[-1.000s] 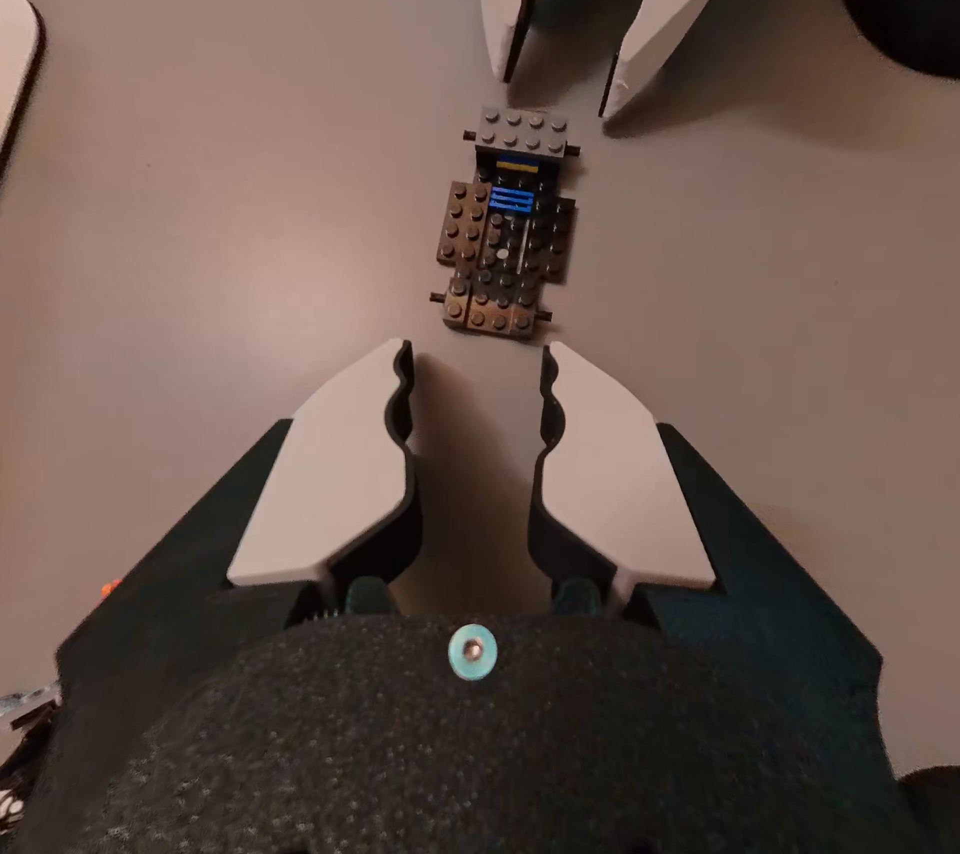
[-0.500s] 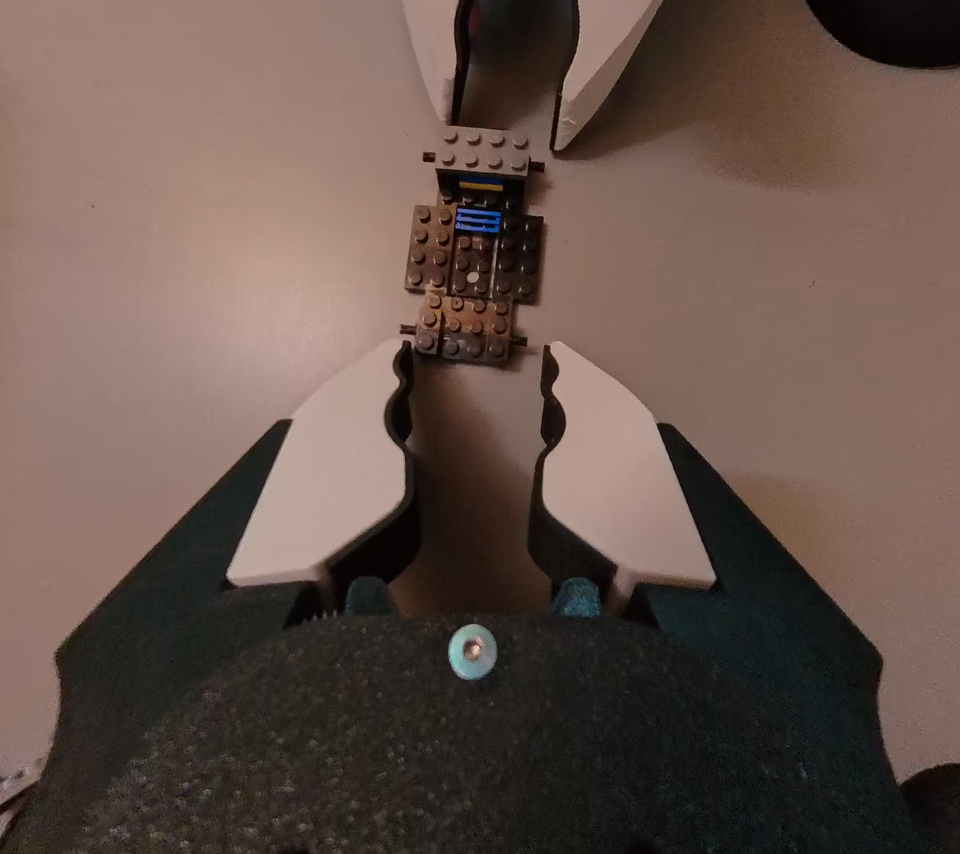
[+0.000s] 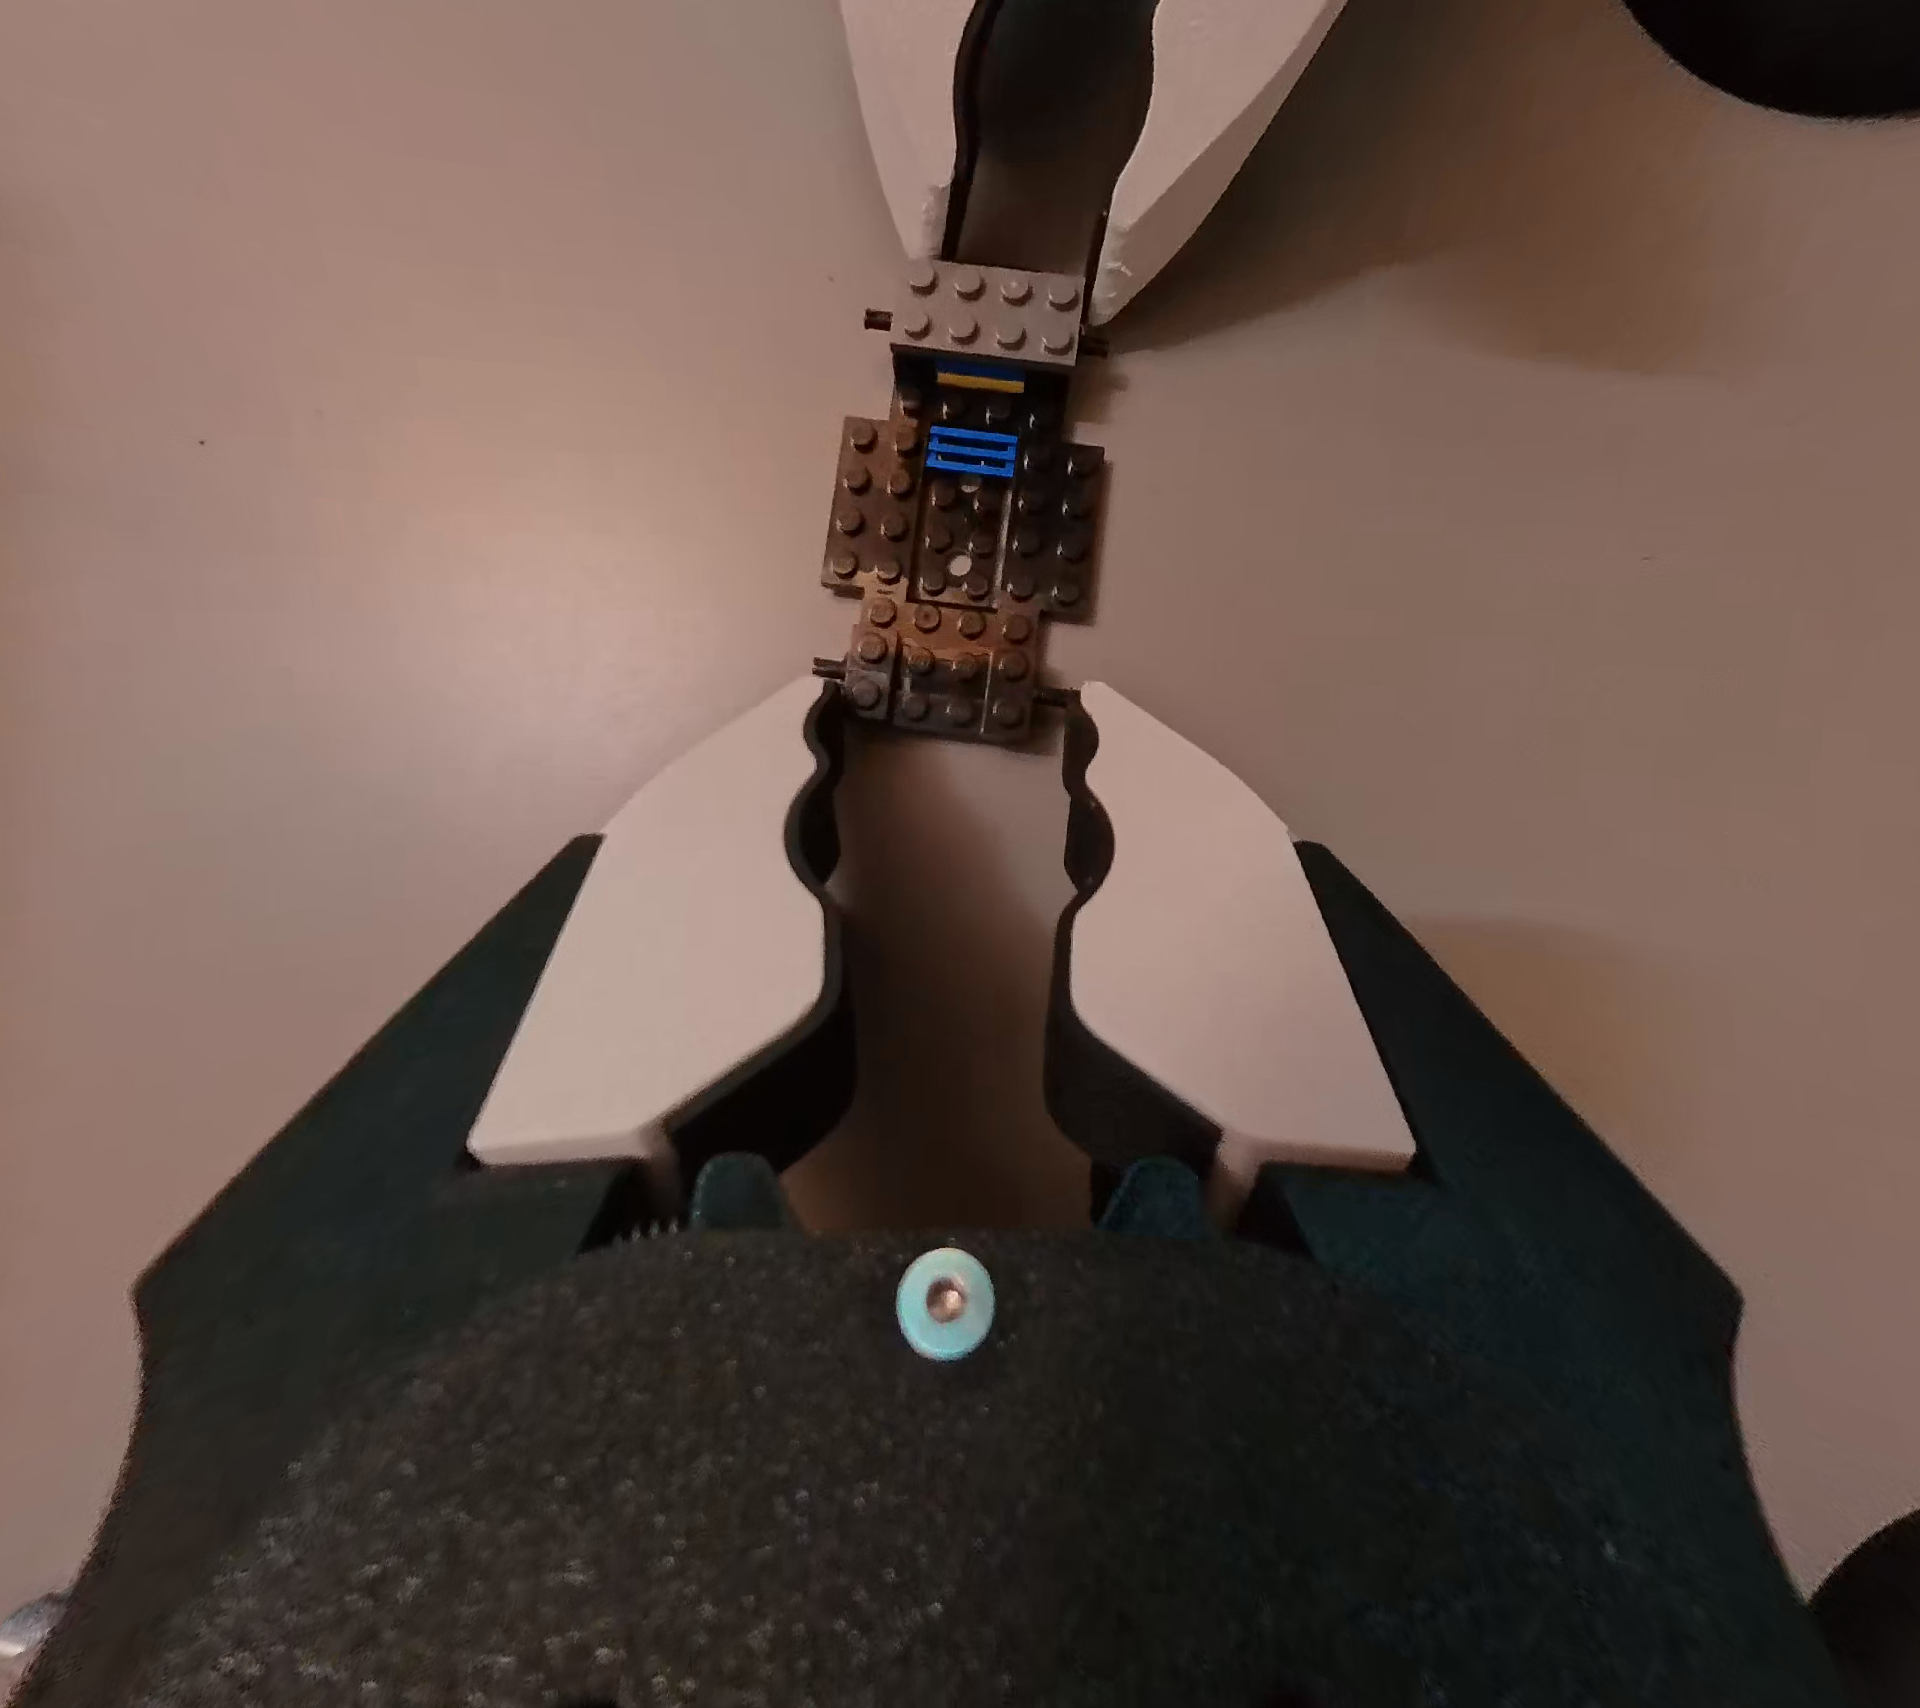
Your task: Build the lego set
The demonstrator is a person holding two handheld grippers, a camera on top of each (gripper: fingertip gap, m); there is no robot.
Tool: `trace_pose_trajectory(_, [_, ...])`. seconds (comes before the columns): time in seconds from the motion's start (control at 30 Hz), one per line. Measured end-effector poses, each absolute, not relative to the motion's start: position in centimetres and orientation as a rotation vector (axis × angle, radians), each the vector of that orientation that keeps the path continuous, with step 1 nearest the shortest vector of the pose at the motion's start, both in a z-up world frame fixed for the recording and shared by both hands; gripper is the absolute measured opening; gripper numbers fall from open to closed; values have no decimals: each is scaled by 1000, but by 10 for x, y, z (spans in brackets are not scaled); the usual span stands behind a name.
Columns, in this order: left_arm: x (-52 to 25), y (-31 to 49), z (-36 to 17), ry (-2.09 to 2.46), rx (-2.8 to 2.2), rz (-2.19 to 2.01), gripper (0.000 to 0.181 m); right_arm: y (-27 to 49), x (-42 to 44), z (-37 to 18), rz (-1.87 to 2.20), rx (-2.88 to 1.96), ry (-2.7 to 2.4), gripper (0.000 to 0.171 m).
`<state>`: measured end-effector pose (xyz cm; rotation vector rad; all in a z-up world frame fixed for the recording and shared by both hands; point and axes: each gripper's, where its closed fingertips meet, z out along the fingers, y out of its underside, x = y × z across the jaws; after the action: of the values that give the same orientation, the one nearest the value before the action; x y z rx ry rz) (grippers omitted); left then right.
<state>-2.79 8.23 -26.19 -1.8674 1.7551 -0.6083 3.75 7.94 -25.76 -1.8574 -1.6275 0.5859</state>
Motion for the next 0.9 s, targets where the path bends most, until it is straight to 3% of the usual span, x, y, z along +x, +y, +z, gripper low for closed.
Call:
trace_pose_trajectory(0.57, [-35,75,-262,1858,-1760,-663,40,62,30,-256,535,-1984,-1475,24])
trace_pose_trajectory(0.7, [-39,76,-261,1850,-1783,-645,51,62,31,-257,523,-2000,-1431,25])
trace_pose_trajectory(0.9, [-42,95,-230,1604,-1768,-640,44,70,39,-229,539,-1968,-1279,37])
